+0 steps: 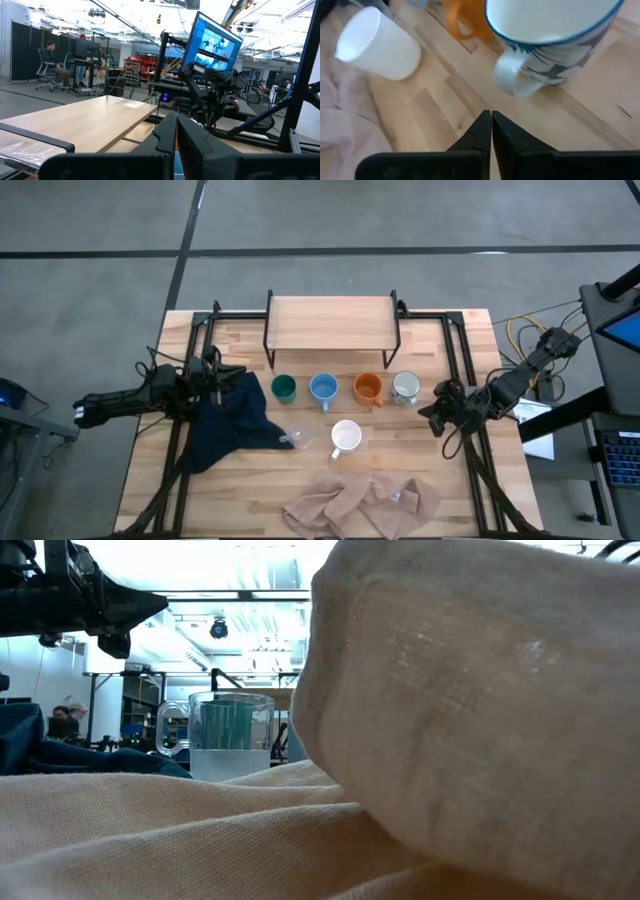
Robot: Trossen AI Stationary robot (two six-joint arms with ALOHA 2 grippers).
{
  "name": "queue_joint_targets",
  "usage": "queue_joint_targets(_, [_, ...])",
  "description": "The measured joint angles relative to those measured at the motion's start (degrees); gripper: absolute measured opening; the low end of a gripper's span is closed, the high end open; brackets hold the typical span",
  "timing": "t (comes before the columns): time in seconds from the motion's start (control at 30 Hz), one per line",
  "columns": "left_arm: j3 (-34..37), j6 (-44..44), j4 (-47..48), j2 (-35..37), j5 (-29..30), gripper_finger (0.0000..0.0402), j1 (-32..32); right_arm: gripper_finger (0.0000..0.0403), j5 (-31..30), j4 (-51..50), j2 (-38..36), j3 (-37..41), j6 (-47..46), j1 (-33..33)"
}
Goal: Stack small to large cups/mugs on shelf
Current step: Put the white patterned mug on the shelf
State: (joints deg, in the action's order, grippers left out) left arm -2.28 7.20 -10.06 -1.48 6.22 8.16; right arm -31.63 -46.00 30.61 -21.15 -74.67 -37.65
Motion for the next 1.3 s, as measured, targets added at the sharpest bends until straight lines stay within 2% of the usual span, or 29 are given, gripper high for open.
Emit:
queue_joint_targets(0.23, [0.0,0.0,0.0,0.0,-0.2,0.0,0.0,0.0009,-1.4,-1.1,0.0,-3.8,1.7,0.0])
queue_joint_targets(0.47, [0.0,0.0,-1.5,0.0,-0.8,0.0,0.0,0.0012,1.5,-4.5,2.9,-4.8,-0.1,0.2])
queue_joint_targets(0.6, [-0.1,0.0,-3.4,0.0,-1.8,0.0,0.0,0.004,1.9,-4.3,5.6,-4.8,-2.1,0.2])
queue_joint_targets(0.93, [0.0,0.0,-4.5,0.0,-3.0,0.0,0.0,0.0151,-0.1,-0.3,12.4,-4.8,1.3,0.2])
queue_joint_targets(1.1, [-0.1,0.0,-4.5,0.0,-3.0,0.0,0.0,0.017,-7.3,3.3,14.5,-4.8,1.2,0.2])
queue_joint_targets(1.3, [0.0,0.1,-4.5,-0.1,-3.2,0.0,0.0,0.0171,-9.0,3.6,16.7,-5.0,0.8,1.5])
